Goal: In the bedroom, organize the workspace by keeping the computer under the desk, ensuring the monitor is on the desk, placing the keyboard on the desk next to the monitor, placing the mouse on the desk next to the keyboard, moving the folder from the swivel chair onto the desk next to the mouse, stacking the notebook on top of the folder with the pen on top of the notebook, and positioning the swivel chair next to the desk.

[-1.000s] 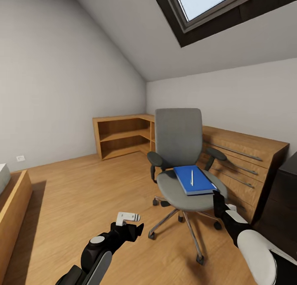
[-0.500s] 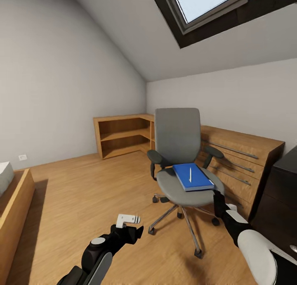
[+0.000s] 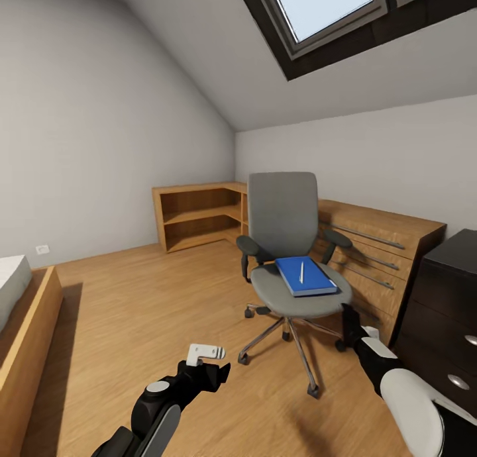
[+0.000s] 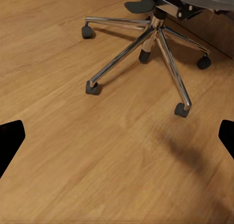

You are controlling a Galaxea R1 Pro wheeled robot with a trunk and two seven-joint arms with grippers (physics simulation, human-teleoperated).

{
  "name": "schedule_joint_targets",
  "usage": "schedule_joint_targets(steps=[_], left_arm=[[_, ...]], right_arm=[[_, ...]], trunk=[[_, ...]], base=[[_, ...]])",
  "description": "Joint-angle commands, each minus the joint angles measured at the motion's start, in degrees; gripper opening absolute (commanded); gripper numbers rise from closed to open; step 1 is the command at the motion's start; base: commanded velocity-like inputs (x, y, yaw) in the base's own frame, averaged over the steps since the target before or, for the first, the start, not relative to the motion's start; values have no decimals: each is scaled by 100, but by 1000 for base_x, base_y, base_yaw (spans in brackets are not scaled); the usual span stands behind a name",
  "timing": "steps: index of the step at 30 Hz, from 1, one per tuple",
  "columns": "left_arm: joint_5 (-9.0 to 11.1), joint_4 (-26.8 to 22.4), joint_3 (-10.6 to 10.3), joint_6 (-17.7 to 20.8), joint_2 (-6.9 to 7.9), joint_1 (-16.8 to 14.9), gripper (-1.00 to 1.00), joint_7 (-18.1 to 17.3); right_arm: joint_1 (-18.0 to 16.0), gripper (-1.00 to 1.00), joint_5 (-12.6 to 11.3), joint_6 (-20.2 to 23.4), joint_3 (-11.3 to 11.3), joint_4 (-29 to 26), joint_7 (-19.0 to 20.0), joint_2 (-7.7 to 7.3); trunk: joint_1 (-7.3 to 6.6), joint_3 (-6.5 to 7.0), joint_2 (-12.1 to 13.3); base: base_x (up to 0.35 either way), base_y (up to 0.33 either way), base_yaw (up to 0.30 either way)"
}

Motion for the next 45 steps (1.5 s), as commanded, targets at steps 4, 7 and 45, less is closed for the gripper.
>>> schedule_joint_targets(steps=[4, 7, 45], left_arm=[[60, 0, -10, 16, 3, -5, 100, 54], [61, 2, -9, 16, 3, -4, 100, 54], [87, 0, 552, 16, -23, -5, 100, 54]], right_arm=[[-4, 100, -35, 17, -12, 127, 31, 101], [-3, 100, -14, 11, -9, 218, 34, 280], [14, 100, 1278, -159, 8, 411, 44, 1173]], trunk=[[-2, -6, -3], [-2, -6, -3], [-2, 74, -3]], base=[[-12, 0, 0], [-150, 0, 0], [-35, 0, 118]])
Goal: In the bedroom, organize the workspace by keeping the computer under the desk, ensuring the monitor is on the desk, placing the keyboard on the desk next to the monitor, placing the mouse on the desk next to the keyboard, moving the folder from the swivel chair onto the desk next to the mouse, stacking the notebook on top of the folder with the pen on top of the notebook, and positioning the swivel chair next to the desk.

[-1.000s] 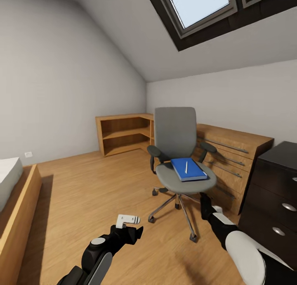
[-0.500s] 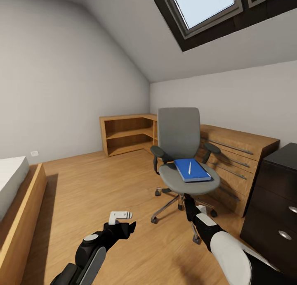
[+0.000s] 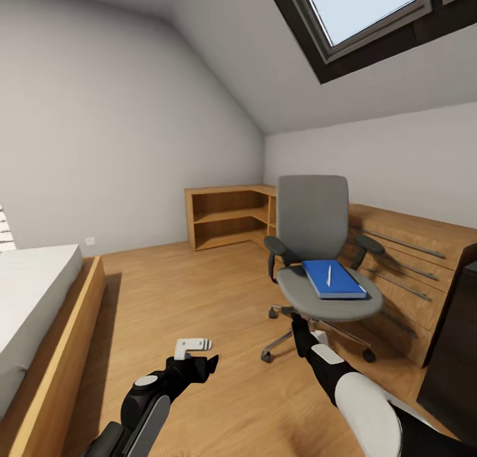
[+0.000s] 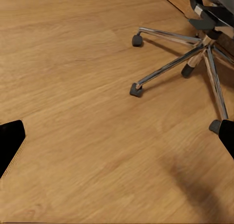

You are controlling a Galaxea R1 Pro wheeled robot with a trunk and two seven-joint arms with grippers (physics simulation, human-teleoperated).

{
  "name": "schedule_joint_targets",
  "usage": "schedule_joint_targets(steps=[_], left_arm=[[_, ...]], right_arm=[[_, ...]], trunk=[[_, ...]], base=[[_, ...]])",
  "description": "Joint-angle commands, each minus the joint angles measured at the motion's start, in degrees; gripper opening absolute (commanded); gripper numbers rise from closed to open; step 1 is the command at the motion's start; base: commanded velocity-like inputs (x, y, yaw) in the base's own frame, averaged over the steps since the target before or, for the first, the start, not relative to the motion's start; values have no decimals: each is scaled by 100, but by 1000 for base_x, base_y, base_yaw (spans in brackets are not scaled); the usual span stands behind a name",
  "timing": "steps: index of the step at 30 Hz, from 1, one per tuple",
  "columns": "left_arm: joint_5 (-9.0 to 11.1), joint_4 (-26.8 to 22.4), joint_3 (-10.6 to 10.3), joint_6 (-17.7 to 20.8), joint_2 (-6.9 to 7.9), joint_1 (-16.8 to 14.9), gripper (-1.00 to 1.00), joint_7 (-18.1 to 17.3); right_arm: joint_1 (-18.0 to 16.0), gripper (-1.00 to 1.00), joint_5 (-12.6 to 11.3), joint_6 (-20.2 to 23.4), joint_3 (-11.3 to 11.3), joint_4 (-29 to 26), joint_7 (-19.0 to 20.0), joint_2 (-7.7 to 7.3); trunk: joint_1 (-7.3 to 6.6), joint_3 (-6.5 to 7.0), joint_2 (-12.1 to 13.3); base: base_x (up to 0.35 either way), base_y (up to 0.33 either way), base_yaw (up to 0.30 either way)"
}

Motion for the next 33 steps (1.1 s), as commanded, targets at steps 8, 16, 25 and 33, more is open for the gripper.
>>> schedule_joint_targets(steps=[8, 16, 25, 33], left_arm=[[60, -3, -13, 17, 1, -5, 100, 52], [57, -1, -29, 17, -7, -5, 100, 52], [54, -2, -59, 17, -8, -4, 100, 52], [48, -1, -62, 17, -8, -5, 100, 46]], right_arm=[[-2, 100, -48, 1, 2, -8, 18, -11], [-2, 100, -49, 2, 2, -19, 18, -44], [-2, 100, -56, 1, 2, -38, 26, -68], [-2, 100, -56, 1, 2, -57, 32, -111]], trunk=[[-1, -4, -3], [-1, -38, -3], [-1, -41, -3], [-1, -41, -3]], base=[[0, 0, 274], [0, -4, 206], [44, -100, 11], [72, -2, 0]])
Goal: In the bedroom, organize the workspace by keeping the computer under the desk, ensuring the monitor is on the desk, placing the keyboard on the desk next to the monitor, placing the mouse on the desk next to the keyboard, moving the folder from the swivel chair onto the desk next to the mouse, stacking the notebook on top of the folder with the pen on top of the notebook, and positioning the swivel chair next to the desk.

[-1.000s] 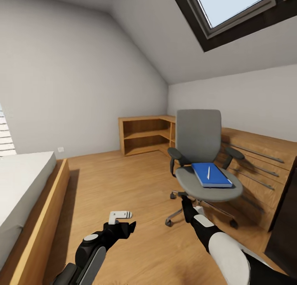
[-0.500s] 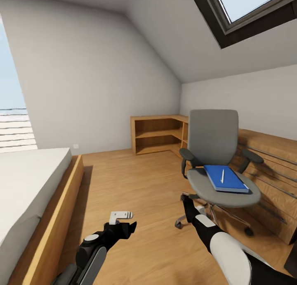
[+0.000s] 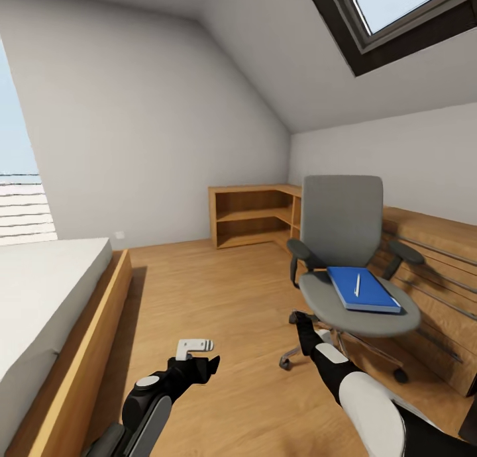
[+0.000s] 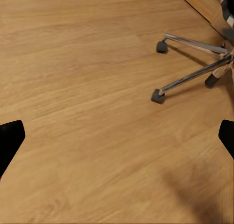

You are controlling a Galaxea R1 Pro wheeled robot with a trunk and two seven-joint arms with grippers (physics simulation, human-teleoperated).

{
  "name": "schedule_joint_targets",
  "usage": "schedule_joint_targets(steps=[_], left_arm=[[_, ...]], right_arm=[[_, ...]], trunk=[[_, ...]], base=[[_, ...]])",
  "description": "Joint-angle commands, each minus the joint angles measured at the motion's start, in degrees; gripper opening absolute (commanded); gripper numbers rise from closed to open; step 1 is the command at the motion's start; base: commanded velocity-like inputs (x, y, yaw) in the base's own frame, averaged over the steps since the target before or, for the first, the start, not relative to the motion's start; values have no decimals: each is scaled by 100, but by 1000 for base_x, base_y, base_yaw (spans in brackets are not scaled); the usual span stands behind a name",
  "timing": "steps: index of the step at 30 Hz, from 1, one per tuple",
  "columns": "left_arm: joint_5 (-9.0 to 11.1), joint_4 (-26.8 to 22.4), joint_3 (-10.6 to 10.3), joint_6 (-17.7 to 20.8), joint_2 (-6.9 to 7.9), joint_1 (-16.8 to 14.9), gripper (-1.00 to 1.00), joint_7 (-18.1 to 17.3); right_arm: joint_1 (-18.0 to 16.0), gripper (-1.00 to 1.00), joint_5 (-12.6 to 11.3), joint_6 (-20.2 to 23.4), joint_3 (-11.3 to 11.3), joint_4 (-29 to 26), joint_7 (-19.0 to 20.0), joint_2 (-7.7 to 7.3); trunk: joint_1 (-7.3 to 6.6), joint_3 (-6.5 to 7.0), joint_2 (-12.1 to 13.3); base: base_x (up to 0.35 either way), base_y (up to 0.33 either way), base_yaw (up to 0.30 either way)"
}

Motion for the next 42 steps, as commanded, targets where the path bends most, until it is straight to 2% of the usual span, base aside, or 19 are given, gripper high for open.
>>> schedule_joint_targets(steps=[1, 8, 18, 42], left_arm=[[61, -6, -5, 18, 1, -4, 100, 51], [75, -6, -3, 18, 1, -4, 100, 56], [80, -4, -3, 18, 1, -4, 100, 57], [81, -4, -3, 18, 1, -3, 100, 57]], right_arm=[[-2, 100, -56, 1, 1, 0, 19, -2], [-2, 100, -56, 1, 1, 3, 107, -9], [-2, 100, -58, 1, 1, 15, 201, -13], [-2, 100, -100, 9, -8, 35, 198, -93]], trunk=[[1, -6, -3], [1, -6, -3], [1, -12, -3], [1, -161, -3]], base=[[250, -14, 0], [246, -35, 0], [41, -6, -14], [1, 0, -160]])
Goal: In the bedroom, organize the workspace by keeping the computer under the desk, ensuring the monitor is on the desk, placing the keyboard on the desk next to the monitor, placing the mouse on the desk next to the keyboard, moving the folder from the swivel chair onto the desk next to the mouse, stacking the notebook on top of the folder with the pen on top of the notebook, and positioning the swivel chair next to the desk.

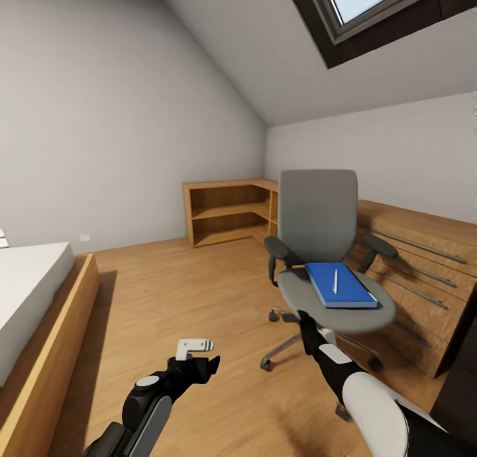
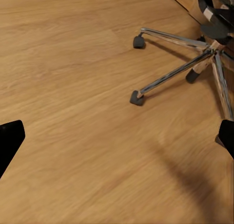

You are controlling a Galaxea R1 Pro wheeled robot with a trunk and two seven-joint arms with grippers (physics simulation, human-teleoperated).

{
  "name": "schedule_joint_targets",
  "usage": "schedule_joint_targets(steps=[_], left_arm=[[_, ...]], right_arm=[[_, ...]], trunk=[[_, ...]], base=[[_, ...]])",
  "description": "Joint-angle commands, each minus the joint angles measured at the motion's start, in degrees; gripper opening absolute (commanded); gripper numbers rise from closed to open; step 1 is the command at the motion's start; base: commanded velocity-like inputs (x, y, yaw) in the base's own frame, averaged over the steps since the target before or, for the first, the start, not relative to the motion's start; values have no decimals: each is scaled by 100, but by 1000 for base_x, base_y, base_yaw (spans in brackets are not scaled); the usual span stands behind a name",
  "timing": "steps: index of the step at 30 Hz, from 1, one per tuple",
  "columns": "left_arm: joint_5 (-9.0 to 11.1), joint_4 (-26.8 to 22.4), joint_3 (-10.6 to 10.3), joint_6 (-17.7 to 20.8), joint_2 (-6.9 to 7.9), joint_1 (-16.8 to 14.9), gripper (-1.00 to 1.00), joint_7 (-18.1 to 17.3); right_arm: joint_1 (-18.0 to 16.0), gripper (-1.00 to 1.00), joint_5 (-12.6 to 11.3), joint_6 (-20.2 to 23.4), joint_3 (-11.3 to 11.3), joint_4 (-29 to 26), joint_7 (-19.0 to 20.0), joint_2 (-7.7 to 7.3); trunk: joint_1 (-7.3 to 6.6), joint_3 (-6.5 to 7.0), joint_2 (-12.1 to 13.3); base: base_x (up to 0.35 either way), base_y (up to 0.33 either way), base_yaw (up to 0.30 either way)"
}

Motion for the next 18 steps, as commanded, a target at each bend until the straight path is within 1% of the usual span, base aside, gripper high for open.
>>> schedule_joint_targets(steps=[1, 2, 6, 11, 15, 18], left_arm=[[57, -9, -4, 18, 1, -3, 100, 52], [53, -10, -4, 18, 1, -3, 100, 52], [52, -10, -4, 18, 1, -2, 100, 52], [52, -10, -4, 18, 1, -2, 100, 52], [54, -10, -4, 18, 1, -3, 100, 52], [53, -10, -1, 18, 1, -3, 100, 52]], right_arm=[[-3, 100, -55, 2, 1, 1, 14, -1], [-3, 100, -63, 8, -7, 1, 10, -32], [-3, 100, -72, 10, -8, 1, 10, -68], [-3, 100, -73, 10, -12, 1, 15, -73], [-3, 100, -73, 10, -9, 11, 18, -57], [-3, 100, -65, 10, -9, 16, 22, -45]], trunk=[[-1, -13, -3], [-1, -20, -3], [-1, -50, -3], [-1, -88, -3], [-1, -109, -3], [-1, -115, -3]], base=[[0, 0, -172], [0, 0, -160], [0, 0, -153], [0, 0, -132], [-34, 31, -30], [-153, 143, -10]])
